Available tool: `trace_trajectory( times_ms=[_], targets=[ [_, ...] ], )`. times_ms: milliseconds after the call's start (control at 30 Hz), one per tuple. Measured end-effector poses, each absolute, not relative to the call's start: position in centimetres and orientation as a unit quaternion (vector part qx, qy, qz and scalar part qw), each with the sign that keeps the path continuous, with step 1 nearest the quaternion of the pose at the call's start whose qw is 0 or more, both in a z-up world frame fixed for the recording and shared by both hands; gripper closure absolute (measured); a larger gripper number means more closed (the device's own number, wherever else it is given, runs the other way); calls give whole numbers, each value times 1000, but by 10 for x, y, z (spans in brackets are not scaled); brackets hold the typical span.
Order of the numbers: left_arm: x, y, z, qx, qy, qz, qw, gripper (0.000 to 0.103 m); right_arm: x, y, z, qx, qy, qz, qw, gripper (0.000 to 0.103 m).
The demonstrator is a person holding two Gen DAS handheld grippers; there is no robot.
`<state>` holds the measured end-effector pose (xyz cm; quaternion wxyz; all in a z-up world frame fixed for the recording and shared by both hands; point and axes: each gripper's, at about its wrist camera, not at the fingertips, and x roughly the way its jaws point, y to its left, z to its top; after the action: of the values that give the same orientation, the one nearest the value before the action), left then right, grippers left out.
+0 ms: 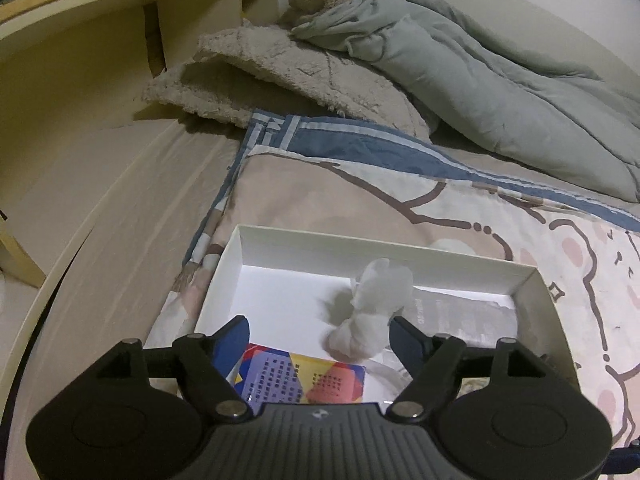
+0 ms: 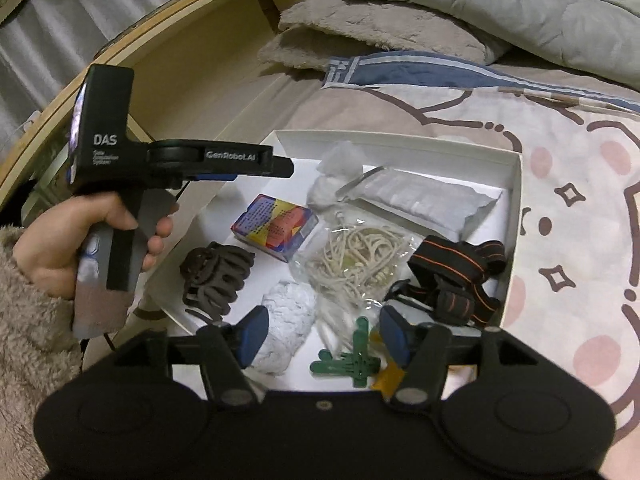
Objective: Organize objects
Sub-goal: 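Open the left tool releasing the cotton ball while the right tool releases the clothespins in the box, then move both tools up and away from the filled white box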
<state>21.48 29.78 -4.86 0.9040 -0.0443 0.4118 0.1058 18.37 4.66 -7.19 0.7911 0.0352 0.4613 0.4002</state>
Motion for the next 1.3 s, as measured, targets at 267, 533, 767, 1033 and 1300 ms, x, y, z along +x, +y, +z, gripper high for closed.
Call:
trace_trajectory(
  times_ms=[267,533,767,1033,1300],
  targets=[
    [205,286,-35,-41,405,104,907,25,179,42,-68,40,460,399,792,41],
    [188,275,-20,-38,399,105,910,25,170,32,-52,35,434,404,804,36],
    [165,262,-3,-47,388,111,914,19,162,18,-35,28,411,401,818,27],
    [127,240,15,-54,374,115,919,13,150,-4,-16,8,388,379,840,7],
    [87,212,41,-52,353,126,926,5,138,-31,-2,3,370,361,856,0]
  ],
)
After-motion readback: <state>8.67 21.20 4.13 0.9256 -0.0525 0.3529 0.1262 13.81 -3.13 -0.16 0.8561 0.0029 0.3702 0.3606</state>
